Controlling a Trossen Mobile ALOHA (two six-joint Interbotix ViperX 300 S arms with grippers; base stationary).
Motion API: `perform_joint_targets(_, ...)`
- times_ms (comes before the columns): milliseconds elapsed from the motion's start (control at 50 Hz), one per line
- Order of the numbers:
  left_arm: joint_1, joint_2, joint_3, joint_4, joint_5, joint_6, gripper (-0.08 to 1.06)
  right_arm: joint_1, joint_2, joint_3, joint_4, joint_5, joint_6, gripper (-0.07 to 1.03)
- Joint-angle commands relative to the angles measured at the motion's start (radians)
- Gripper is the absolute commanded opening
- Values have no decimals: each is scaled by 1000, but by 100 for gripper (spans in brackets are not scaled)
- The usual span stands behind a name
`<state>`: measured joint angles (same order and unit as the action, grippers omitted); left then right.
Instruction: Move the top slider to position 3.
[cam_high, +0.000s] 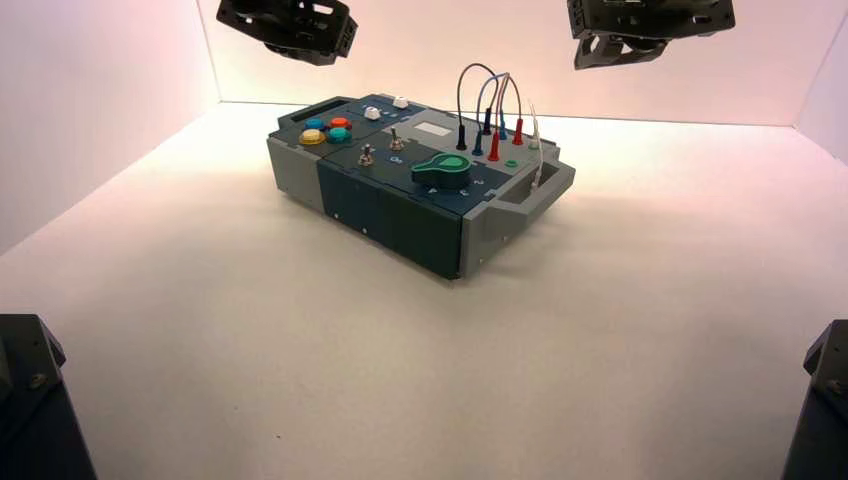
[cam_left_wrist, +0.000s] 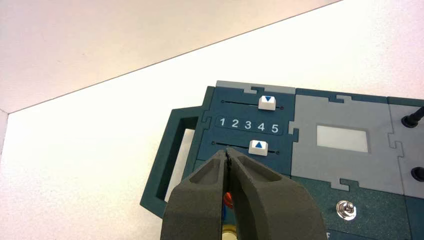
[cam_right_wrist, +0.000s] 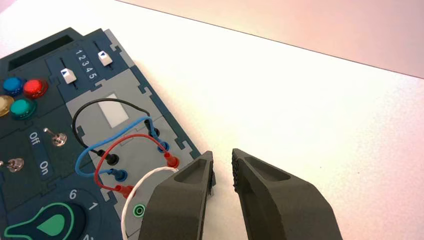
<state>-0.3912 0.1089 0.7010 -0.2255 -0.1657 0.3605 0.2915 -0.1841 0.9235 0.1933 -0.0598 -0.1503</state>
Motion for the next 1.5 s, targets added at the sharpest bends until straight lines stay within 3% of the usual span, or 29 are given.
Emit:
perform_joint_targets(20, -3, -15, -15, 2, -11, 3, -3, 2, -21, -11, 0, -11, 0, 23)
perform_joint_targets(740, -5, -20, -23, 3, 3, 3, -3, 2, -20, -9, 0, -11, 2, 23)
perform_joint_targets(960, -44, -48, -38, 3, 46, 3, -3, 2, -20, -9, 0, -11, 0, 23)
perform_joint_targets(1500, -112, 61, -158, 5, 129, 8, -3, 0, -18, -9, 0, -11, 0, 23)
